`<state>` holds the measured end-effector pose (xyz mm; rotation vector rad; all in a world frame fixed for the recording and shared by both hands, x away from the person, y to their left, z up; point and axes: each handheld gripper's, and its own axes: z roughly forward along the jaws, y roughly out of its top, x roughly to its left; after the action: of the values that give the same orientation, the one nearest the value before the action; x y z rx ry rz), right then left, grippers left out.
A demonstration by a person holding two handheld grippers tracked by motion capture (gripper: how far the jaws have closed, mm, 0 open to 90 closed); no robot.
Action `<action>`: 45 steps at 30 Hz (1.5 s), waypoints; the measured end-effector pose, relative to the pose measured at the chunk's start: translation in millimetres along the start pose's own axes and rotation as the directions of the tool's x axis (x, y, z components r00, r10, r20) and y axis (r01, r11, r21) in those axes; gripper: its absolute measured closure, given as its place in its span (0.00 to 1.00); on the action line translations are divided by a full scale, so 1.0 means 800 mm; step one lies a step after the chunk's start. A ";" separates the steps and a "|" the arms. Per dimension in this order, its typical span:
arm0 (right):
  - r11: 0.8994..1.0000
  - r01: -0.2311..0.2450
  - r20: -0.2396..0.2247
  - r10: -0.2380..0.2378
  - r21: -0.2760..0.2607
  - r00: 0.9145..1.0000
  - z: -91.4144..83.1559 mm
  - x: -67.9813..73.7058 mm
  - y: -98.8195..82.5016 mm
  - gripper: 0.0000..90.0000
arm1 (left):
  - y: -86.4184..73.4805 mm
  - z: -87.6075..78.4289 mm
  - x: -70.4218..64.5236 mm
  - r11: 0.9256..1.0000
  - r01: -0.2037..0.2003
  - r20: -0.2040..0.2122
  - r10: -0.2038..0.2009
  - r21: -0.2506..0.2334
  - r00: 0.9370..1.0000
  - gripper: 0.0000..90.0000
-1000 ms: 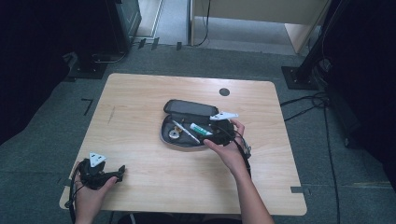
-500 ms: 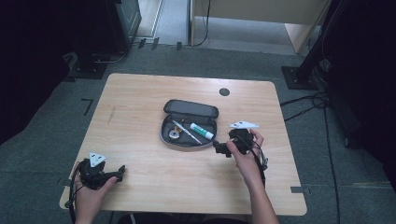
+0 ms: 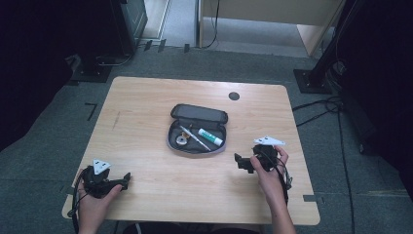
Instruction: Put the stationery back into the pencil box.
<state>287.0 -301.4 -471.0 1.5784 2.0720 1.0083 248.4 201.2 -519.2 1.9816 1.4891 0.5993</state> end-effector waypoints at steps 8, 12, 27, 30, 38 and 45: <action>0.999 -0.036 0.028 0.036 0.003 0.999 -0.009 -0.020 -0.027 0.00 | 0.000 0.000 0.000 1.000 0.000 0.000 0.000 0.000 1.000 0.00; 0.998 -0.058 0.042 0.057 0.005 0.997 -0.012 -0.031 -0.040 0.00 | 0.000 0.000 0.000 1.000 0.000 0.000 0.000 0.000 1.000 0.00; 0.993 -0.112 0.119 0.107 0.036 0.987 -0.026 -0.069 -0.089 0.00 | 0.000 0.000 0.000 1.000 -0.001 0.000 0.001 0.001 1.000 0.00; 0.992 -0.121 0.132 0.114 0.039 0.985 -0.030 -0.075 -0.094 0.00 | 0.000 0.000 0.000 1.000 0.000 0.000 0.000 0.001 1.000 0.00; 0.993 -0.108 0.192 0.095 0.055 0.977 -0.042 -0.087 -0.107 0.00 | 0.000 0.000 0.000 1.000 -0.001 0.000 0.001 0.001 1.000 0.00; 0.994 -0.086 0.234 0.069 0.062 0.970 -0.049 -0.093 -0.116 0.00 | 0.000 0.000 0.000 1.000 0.000 0.000 0.000 0.001 1.000 0.00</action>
<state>221.8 -395.8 -520.8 1.7340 1.9198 0.7415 248.2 201.2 -519.1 1.9828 1.4897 0.5986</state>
